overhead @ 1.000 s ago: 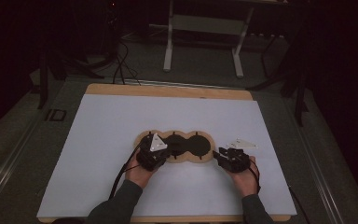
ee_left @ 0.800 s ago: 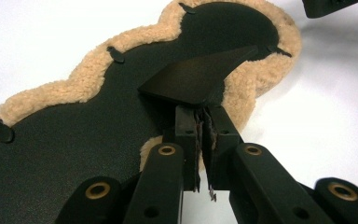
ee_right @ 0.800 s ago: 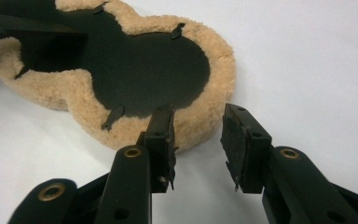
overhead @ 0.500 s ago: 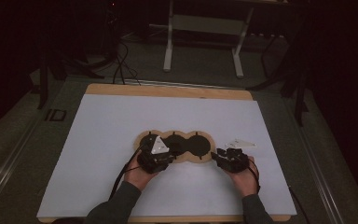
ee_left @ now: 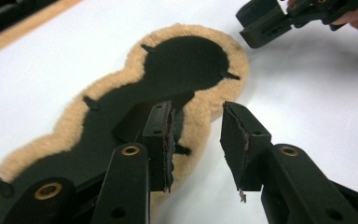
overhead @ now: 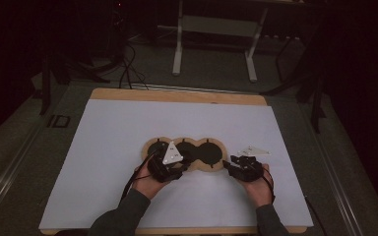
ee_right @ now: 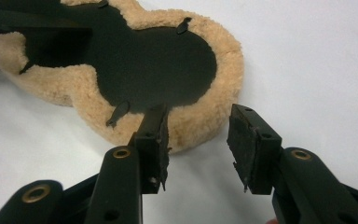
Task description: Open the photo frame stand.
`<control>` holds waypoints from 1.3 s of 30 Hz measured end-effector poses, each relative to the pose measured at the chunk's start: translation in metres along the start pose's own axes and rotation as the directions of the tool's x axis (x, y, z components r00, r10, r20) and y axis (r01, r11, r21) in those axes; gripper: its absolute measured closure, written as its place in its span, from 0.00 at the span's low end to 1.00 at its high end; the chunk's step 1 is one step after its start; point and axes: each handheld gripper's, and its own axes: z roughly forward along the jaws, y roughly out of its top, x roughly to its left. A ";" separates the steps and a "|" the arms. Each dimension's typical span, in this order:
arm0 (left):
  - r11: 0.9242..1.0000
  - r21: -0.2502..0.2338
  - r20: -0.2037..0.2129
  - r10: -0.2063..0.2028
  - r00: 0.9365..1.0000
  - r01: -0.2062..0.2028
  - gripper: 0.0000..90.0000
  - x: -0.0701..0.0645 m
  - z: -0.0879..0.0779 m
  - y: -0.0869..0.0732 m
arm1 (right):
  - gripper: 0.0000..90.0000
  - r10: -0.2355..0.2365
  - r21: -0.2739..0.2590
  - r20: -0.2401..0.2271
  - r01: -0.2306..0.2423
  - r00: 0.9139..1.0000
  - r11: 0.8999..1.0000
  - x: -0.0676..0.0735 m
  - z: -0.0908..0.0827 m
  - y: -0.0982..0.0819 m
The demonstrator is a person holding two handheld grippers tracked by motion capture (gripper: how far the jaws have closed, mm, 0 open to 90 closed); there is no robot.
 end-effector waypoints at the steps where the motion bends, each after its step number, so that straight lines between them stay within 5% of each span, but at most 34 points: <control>1: 1.000 0.001 -0.009 0.005 1.000 -0.005 0.69 0.000 0.000 0.001 | 0.64 0.000 0.000 0.001 0.000 1.000 1.000 0.000 0.000 0.000; 6: 0.999 -0.029 -0.031 -0.022 0.999 0.021 0.57 0.005 0.004 0.007 | 0.63 0.001 -0.003 0.002 -0.001 1.000 1.000 0.000 -0.001 0.000; 15: 0.999 0.020 -0.038 -0.030 0.999 0.031 0.42 0.013 0.022 0.009 | 0.63 0.003 -0.006 0.004 -0.003 1.000 1.000 -0.001 -0.001 0.000; 28: 0.996 0.088 -0.036 0.006 0.999 -0.003 0.50 0.017 0.044 0.005 | 0.62 0.003 -0.007 0.002 -0.003 1.000 1.000 -0.002 -0.001 0.000; 39: 0.985 0.154 -0.101 0.095 0.990 -0.079 0.60 0.013 0.054 0.005 | 0.62 0.006 -0.009 0.004 -0.005 1.000 1.000 -0.003 -0.001 0.000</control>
